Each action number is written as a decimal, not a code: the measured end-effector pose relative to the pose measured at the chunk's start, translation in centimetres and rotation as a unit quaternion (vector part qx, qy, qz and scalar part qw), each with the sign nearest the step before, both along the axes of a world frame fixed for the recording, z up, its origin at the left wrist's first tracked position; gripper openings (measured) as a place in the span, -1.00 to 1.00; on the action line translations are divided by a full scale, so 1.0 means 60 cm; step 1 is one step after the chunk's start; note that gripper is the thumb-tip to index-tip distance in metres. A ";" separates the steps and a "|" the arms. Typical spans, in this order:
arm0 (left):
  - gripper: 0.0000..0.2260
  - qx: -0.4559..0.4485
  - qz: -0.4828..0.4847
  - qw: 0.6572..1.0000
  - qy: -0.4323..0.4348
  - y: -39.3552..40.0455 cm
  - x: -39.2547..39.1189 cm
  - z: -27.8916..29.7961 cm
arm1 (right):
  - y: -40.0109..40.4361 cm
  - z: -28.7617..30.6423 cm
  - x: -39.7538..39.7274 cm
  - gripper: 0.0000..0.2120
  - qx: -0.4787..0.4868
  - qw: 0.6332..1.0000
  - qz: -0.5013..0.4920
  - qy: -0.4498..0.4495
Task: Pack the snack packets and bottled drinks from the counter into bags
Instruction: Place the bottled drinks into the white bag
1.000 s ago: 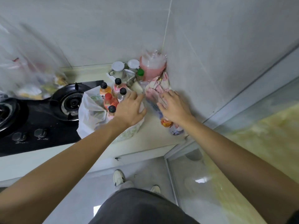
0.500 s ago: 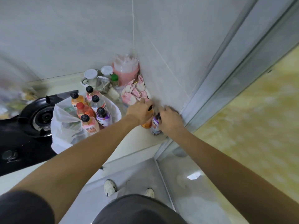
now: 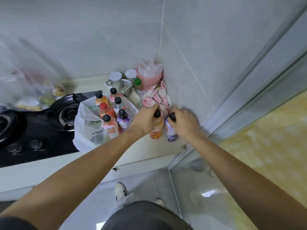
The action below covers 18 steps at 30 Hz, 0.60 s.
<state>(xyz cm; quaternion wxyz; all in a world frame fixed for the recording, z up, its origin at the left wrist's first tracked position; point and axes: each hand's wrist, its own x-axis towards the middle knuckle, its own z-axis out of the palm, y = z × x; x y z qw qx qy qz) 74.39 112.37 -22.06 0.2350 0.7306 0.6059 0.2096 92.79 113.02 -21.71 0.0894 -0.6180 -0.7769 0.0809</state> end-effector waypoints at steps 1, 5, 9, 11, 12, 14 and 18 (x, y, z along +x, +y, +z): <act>-0.81 0.011 0.012 1.000 -0.009 -0.007 -0.016 0.016 | 0.009 0.015 -0.011 -0.70 0.012 1.000 0.009 0.006; -0.83 0.046 0.059 0.997 -0.007 -0.035 -0.090 0.075 | 0.049 0.088 -0.073 -0.74 -0.007 0.993 0.030 0.118; -0.85 0.060 0.120 0.991 0.005 -0.070 -0.161 0.119 | 0.081 0.156 -0.151 -0.76 0.027 0.989 0.054 0.137; -0.86 0.071 0.155 0.985 0.001 -0.089 -0.195 0.139 | 0.093 0.192 -0.194 -0.78 0.044 0.985 0.075 0.152; -0.84 0.081 0.169 0.982 -0.004 -0.099 -0.212 0.150 | 0.099 0.210 -0.216 -0.78 0.054 0.982 0.083 0.158; -0.83 0.090 0.196 0.976 -0.008 -0.114 -0.245 0.168 | 0.107 0.240 -0.258 -0.76 0.069 0.977 0.100 0.174; -0.84 0.100 0.248 0.964 0.008 -0.128 -0.302 0.176 | 0.108 0.266 -0.339 -0.80 0.070 0.964 0.149 0.207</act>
